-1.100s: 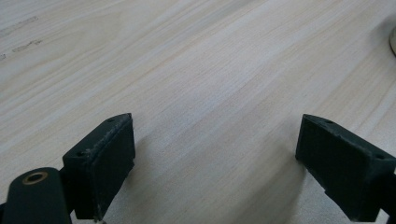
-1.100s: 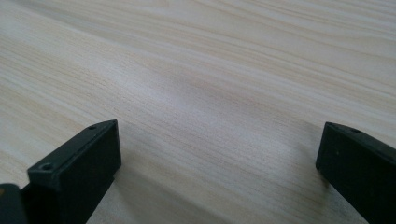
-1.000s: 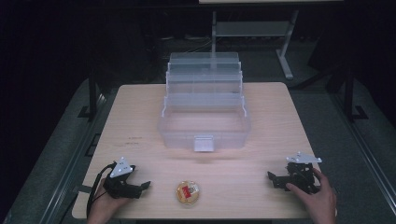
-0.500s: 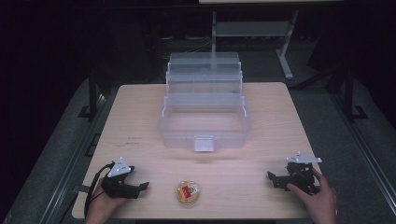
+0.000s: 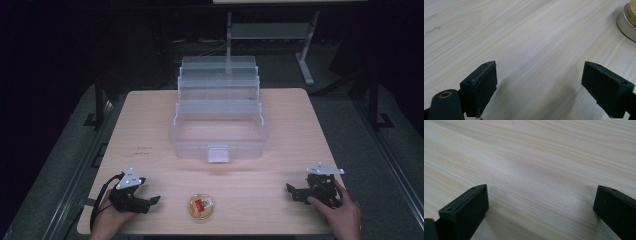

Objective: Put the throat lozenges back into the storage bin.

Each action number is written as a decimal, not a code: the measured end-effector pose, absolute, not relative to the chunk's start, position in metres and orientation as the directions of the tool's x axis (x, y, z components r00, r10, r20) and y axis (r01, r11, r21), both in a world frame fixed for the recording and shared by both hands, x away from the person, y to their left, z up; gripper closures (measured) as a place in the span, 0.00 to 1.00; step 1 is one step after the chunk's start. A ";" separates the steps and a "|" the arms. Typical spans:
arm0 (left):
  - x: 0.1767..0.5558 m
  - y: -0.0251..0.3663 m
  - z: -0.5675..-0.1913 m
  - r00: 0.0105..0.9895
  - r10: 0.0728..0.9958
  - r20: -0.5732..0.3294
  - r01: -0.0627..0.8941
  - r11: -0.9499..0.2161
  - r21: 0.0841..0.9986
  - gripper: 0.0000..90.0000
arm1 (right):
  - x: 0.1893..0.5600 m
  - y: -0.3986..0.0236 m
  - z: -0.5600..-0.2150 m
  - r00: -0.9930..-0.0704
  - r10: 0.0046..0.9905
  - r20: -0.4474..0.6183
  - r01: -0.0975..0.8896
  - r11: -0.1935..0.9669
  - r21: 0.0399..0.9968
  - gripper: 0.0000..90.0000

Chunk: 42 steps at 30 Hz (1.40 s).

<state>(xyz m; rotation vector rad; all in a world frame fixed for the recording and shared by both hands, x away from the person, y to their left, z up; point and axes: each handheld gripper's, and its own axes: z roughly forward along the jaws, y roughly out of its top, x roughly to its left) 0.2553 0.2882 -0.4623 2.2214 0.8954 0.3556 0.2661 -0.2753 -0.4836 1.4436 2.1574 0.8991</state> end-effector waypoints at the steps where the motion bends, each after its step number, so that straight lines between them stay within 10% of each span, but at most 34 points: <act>1: 0.255 0.288 -0.461 0.724 0.690 -0.008 0.496 -0.514 0.700 0.14 | 0.266 -0.275 -0.484 -0.392 0.919 0.029 0.668 0.263 0.696 0.00; 42: 0.257 0.250 -0.439 0.812 0.584 -0.006 0.424 -0.583 0.693 0.14 | 0.268 -0.275 -0.484 -0.398 0.917 0.028 0.664 0.267 0.698 0.00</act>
